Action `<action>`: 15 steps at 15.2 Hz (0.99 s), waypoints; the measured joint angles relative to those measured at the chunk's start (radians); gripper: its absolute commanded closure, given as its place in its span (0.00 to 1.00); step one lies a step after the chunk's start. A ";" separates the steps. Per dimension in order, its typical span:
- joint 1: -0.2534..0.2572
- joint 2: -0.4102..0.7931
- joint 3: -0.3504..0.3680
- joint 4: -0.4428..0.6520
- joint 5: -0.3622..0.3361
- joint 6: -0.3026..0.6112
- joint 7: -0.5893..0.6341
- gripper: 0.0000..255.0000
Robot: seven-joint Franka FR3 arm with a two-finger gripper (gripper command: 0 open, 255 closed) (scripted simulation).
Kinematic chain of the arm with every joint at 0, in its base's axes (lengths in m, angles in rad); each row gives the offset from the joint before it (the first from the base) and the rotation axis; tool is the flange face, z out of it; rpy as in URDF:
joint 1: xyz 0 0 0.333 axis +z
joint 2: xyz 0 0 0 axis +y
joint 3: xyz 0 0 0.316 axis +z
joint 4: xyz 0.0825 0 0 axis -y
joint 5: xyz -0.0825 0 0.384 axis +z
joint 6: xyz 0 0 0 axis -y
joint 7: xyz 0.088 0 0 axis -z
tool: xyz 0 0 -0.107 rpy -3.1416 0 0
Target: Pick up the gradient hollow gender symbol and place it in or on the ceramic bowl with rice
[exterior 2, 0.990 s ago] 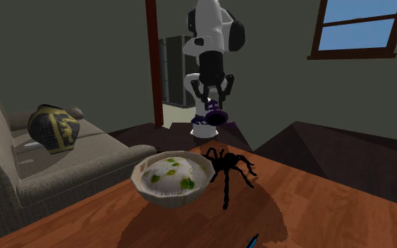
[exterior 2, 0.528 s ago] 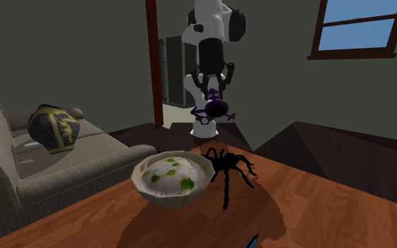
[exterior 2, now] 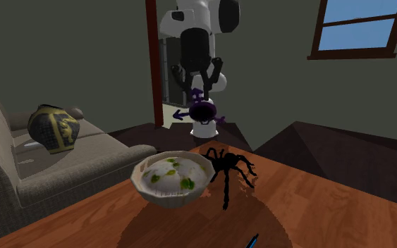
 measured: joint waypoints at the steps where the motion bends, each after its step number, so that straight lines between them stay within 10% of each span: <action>1: -0.006 0.041 -0.007 0.050 0.005 -0.010 -0.014 1.00; 9: -0.052 0.361 -0.034 0.507 0.029 -0.156 -0.080 1.00; 15: -0.061 0.423 -0.033 0.530 0.038 -0.119 -0.098 1.00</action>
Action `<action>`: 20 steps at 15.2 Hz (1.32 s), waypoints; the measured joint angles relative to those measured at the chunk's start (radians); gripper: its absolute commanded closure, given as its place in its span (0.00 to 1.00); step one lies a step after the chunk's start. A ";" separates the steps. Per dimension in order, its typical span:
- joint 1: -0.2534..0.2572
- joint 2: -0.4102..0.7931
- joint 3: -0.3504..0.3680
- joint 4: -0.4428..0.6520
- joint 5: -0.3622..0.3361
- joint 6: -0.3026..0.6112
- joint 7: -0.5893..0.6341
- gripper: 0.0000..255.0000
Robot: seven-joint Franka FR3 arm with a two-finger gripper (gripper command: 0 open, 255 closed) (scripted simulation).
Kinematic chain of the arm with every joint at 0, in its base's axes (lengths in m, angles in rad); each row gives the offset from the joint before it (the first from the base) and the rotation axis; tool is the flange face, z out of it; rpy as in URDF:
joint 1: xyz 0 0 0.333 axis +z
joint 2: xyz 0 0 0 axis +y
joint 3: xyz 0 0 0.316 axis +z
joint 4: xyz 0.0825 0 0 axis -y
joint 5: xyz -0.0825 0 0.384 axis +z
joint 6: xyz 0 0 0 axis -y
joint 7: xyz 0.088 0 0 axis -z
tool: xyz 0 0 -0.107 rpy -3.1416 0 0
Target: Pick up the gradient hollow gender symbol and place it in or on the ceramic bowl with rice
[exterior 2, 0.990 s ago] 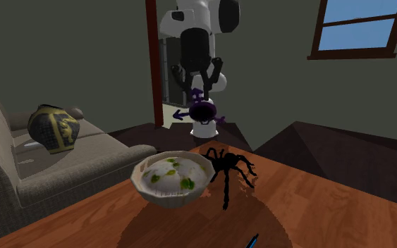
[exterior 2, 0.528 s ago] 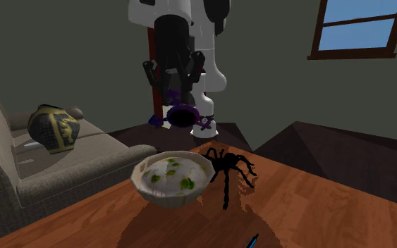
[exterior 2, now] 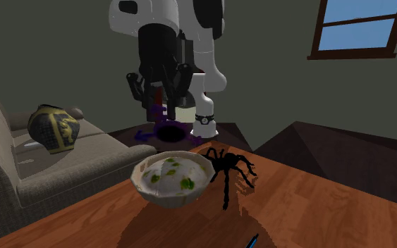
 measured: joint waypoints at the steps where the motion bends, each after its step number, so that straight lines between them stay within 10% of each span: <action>1: 0.000 0.004 0.000 -0.007 0.001 0.012 -0.002 1.00; 18: -0.001 0.038 0.007 -0.105 0.017 0.144 -0.025 1.00; 19: -0.001 0.038 0.007 -0.105 0.017 0.144 -0.025 0.00; 20: -0.001 0.039 0.007 -0.105 0.017 0.144 -0.025 0.00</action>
